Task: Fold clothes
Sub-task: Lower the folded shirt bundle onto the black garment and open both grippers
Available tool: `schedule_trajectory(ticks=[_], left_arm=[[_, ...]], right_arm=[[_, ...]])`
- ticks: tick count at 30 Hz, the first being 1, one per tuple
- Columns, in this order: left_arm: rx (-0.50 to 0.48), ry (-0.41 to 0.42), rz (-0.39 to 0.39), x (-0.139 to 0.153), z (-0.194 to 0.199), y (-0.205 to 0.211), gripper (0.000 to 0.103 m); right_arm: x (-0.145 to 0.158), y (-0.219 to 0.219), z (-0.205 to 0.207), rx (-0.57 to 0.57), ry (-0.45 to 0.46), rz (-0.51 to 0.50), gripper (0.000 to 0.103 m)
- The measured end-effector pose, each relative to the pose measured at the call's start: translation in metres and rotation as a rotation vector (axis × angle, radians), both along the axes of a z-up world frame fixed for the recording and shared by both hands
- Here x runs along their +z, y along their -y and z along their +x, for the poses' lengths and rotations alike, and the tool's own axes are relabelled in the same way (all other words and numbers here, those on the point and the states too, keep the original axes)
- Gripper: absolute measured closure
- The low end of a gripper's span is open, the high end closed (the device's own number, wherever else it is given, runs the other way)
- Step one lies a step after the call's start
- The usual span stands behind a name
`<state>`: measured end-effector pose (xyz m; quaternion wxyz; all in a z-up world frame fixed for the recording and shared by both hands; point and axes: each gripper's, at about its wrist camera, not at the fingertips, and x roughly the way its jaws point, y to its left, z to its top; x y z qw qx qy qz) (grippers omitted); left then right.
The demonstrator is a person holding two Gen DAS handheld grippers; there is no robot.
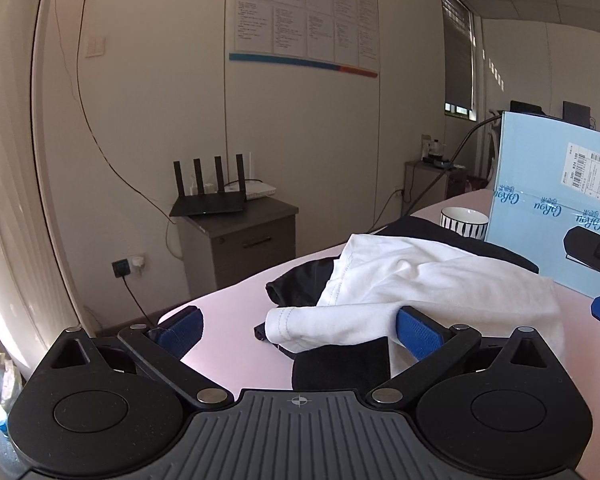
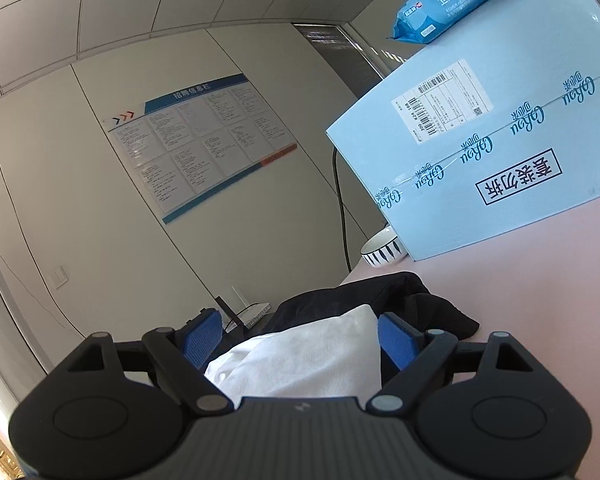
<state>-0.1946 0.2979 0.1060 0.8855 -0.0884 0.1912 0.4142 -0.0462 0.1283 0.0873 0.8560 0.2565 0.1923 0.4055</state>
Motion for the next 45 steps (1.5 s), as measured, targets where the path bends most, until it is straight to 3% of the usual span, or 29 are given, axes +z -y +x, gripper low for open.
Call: schedule_trajectory(ticks=[5,9,12,15,19,25,30,38,45], left_arm=[[-0.004,0.049,-0.001,0.009,-0.016,-0.002,0.000],[0.010,0.092,-0.028,0.014,-0.028,-0.010,0.000],[-0.047,0.111,-0.034,0.017,-0.024,-0.010,0.000],[-0.206,0.064,-0.054,0.013,-0.003,-0.007,0.000],[-0.308,0.014,-0.032,-0.004,0.035,0.004,0.000],[-0.302,-0.095,-0.063,-0.039,0.080,-0.006,0.000],[-0.304,-0.120,-0.090,-0.057,0.088,-0.017,0.000],[-0.314,-0.129,-0.089,-0.060,0.090,-0.016,0.000],[-0.323,-0.143,-0.052,-0.038,0.080,0.004,0.000]], right_arm=[[-0.005,-0.015,0.005,0.171,-0.009,-0.009,0.011],[-0.024,-0.029,0.021,0.203,-0.161,-0.039,0.011],[-0.030,-0.028,0.028,0.198,-0.209,-0.013,0.011],[-0.030,-0.024,0.027,0.198,-0.228,0.016,0.011],[-0.025,-0.013,0.026,0.153,-0.205,0.058,0.010],[-0.034,-0.022,0.046,0.165,-0.263,-0.007,0.007],[-0.040,-0.038,0.044,0.194,-0.205,-0.074,0.004],[-0.046,-0.044,0.046,0.191,-0.209,-0.086,0.003],[-0.035,-0.024,0.045,0.210,-0.255,-0.010,0.003]])
